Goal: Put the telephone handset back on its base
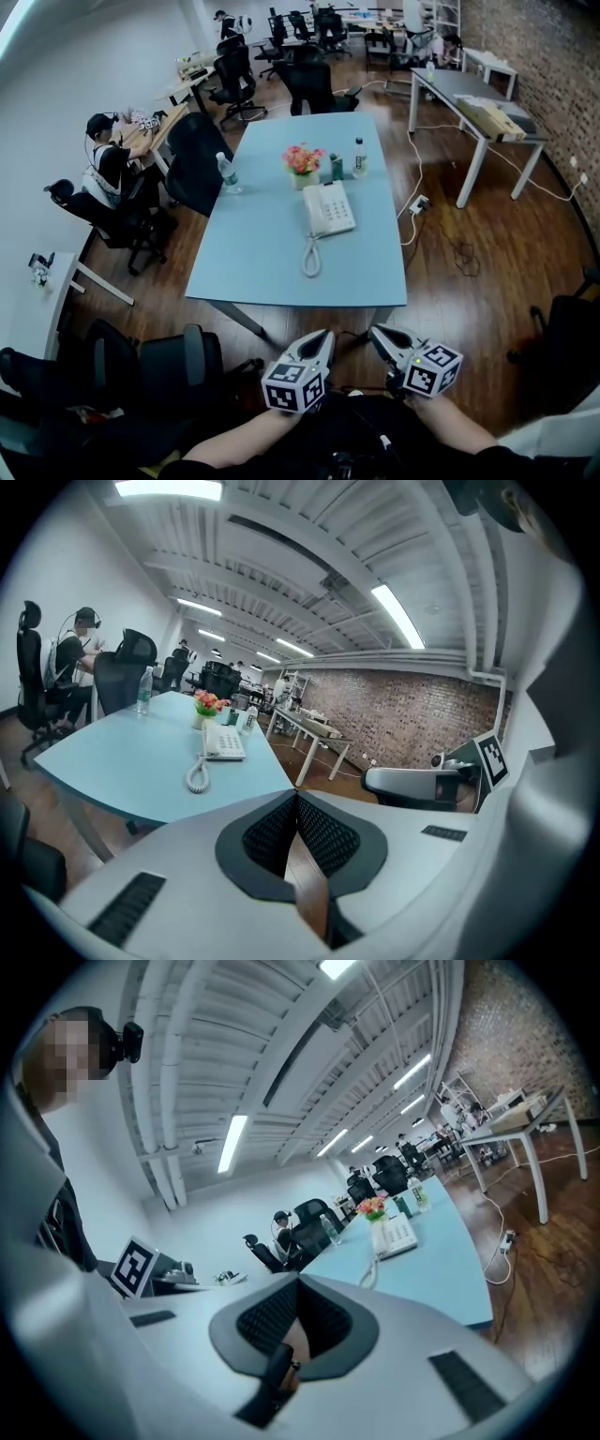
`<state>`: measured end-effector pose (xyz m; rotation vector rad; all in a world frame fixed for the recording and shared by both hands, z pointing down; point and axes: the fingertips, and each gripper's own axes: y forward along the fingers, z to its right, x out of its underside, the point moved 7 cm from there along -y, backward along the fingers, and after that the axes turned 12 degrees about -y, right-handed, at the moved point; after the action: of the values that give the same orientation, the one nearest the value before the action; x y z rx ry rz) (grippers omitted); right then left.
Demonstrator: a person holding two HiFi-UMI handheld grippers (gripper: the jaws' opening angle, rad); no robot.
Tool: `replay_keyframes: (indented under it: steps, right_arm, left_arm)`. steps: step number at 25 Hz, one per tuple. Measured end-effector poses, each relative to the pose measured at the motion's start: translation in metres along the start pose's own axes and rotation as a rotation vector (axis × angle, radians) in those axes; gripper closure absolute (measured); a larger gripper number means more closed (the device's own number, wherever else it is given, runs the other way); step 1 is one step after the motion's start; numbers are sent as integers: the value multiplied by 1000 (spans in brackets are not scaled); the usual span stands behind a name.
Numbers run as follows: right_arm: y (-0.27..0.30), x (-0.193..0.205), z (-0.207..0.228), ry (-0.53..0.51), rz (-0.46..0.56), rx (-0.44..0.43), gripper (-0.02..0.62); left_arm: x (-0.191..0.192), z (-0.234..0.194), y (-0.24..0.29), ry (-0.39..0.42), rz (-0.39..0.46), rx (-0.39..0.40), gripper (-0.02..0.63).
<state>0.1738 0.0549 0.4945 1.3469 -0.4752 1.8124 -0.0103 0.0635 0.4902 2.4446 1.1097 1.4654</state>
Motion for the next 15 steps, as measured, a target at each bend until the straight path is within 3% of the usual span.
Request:
replay_keyframes:
  steps: [15]
  right_arm:
    - [-1,4,-8,-49,-26,2,583]
  left_arm:
    - [8,0,-3,8,-10,-12,606]
